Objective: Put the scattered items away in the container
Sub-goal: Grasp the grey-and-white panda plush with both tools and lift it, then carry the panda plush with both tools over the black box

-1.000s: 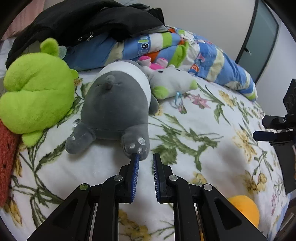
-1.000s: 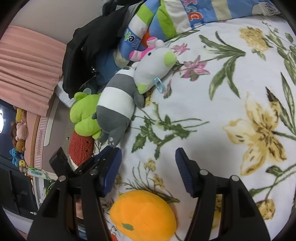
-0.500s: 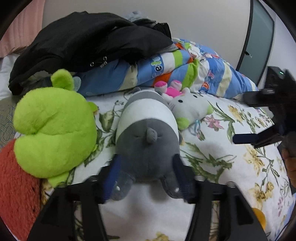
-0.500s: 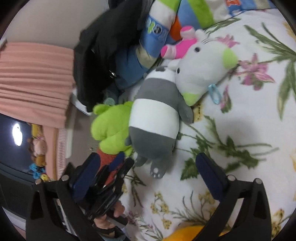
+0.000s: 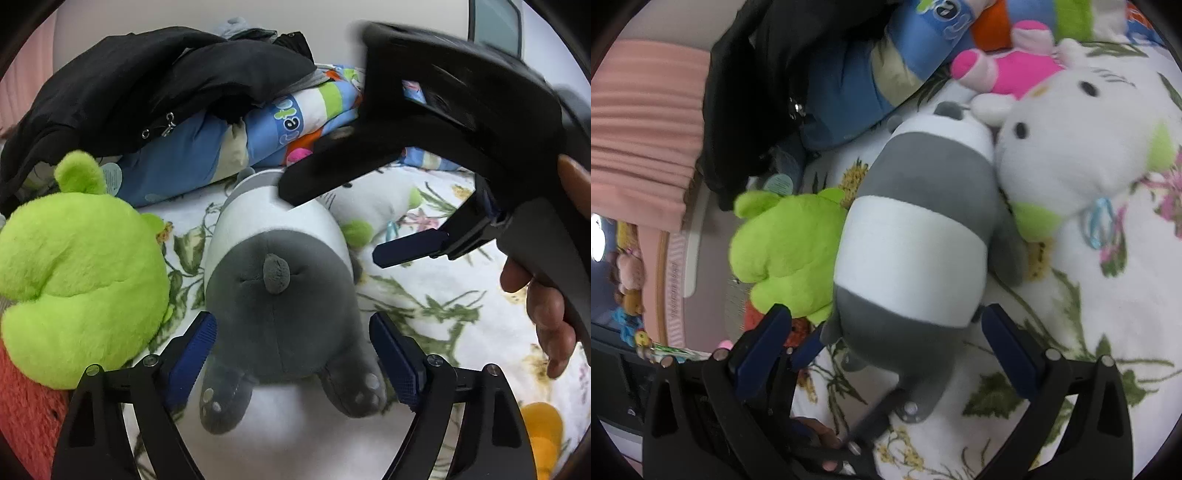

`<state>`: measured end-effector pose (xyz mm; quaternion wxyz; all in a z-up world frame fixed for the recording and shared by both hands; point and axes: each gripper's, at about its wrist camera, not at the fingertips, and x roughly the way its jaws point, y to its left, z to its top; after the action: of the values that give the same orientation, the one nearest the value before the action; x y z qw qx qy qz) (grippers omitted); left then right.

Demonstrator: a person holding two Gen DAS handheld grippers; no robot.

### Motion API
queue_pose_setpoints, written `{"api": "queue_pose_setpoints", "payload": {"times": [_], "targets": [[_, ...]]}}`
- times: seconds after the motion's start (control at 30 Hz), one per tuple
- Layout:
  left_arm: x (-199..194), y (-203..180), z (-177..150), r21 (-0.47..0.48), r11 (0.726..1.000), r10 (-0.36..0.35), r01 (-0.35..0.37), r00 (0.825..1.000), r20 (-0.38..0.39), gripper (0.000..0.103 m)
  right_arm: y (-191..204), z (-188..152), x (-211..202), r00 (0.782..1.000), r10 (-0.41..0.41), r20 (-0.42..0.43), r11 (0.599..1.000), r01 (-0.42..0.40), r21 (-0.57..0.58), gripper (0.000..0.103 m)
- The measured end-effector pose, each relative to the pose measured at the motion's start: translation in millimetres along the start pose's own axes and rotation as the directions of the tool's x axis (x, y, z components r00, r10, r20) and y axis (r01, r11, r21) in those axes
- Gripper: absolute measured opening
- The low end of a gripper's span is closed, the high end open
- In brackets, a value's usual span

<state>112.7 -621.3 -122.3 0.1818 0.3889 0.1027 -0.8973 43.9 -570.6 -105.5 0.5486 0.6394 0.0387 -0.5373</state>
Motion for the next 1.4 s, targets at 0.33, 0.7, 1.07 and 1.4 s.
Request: {"api": "queue_pose_setpoints", "payload": {"times": [0.33,0.7,1.07,1.4], "targets": [[28.9,7.3,-0.9,-0.010,0.996,0.090,-0.090,0.996,-0.022,0.102,7.9,26.5,54.3,0.981,-0.180,-0.079,0.984,0.178,-0.030,0.103],[48.9,6.7,-15.0,-0.077,0.996,0.045,-0.041,0.998,0.042,0.087,-17.1,16.7,56.3,0.993,-0.104,-0.049,0.994,0.102,-0.041,0.073],[5.9,-15.6,-4.1,-0.009,0.999,0.049,-0.049,0.997,0.066,0.069,-11.2,-12.8,8.9,0.999,-0.022,0.044,0.996,0.026,-0.088,0.062],[-77.3,-61.8,16.7,0.048,0.997,0.061,-0.067,0.992,0.109,0.069,15.5,-57.2,-65.1,0.993,0.053,0.108,0.989,-0.037,-0.141,0.062]]}}
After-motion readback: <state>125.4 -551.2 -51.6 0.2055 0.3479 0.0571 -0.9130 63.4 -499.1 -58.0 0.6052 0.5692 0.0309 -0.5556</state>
